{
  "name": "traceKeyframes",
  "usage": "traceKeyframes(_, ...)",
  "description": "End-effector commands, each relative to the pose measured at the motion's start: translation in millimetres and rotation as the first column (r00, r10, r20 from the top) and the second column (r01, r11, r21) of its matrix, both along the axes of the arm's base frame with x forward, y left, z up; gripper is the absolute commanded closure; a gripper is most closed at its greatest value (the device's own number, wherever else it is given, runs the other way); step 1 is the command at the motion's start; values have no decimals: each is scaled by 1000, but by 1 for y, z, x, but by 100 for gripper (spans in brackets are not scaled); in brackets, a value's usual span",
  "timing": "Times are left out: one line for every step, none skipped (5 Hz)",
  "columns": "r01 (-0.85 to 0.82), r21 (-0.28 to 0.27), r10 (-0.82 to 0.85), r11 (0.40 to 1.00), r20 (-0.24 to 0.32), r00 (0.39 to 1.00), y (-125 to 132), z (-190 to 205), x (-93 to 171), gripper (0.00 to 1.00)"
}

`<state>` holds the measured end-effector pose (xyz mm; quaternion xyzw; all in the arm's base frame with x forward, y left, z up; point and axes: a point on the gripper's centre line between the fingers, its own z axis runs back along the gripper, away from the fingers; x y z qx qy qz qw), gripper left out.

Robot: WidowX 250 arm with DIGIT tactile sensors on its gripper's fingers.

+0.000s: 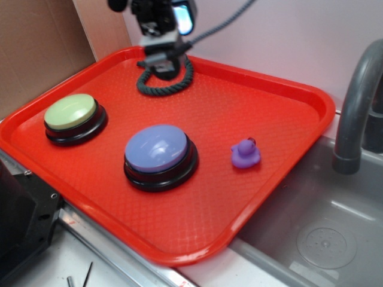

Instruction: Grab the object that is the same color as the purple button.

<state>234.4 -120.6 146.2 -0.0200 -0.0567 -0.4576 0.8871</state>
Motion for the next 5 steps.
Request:
traceKeyframes(68,41,-67,997,-17,998,-34,-29,10,0)
traceKeyframes(76,58,-73,995,-50,996,-41,-48,12,0)
traceKeyframes(59,33,-55,998,-100,993,-44,-67,12,0)
traceKeyframes(24,43,-17,999,-153,988,-43,-90,19,0)
traceKeyframes(21,58,-10,998,-177,984,-41,-109,26,0)
